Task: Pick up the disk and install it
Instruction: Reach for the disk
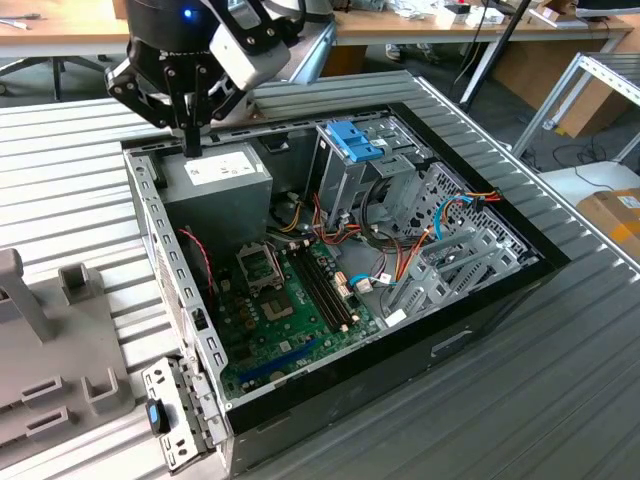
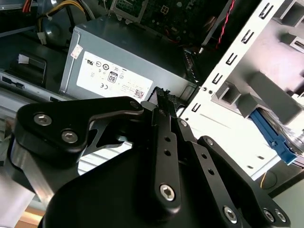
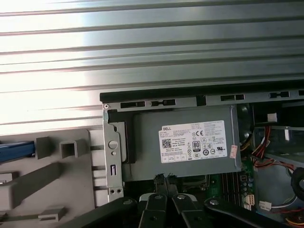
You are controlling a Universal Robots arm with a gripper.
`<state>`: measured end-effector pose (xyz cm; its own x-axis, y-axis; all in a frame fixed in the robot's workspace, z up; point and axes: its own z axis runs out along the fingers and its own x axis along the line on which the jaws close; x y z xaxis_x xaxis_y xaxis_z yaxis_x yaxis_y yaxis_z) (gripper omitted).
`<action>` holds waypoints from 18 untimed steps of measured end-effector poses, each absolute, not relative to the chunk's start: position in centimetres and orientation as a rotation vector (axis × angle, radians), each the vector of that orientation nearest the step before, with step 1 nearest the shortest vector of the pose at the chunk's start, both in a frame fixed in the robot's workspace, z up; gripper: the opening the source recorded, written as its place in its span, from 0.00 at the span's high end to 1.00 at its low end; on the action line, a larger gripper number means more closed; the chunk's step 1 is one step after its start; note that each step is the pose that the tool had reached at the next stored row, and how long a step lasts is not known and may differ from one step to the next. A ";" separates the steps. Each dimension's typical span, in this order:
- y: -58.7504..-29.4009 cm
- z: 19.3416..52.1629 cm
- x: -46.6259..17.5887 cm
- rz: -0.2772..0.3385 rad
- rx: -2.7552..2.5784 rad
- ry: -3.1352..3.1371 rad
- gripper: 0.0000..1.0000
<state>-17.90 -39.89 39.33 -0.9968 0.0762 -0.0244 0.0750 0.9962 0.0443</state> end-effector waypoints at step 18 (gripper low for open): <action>-39.9 39.3 -20.6 0.068 0.118 3.113 0.89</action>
<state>-20.64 -39.89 39.33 -0.9968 0.0763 -0.0244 0.0751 0.9962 0.0443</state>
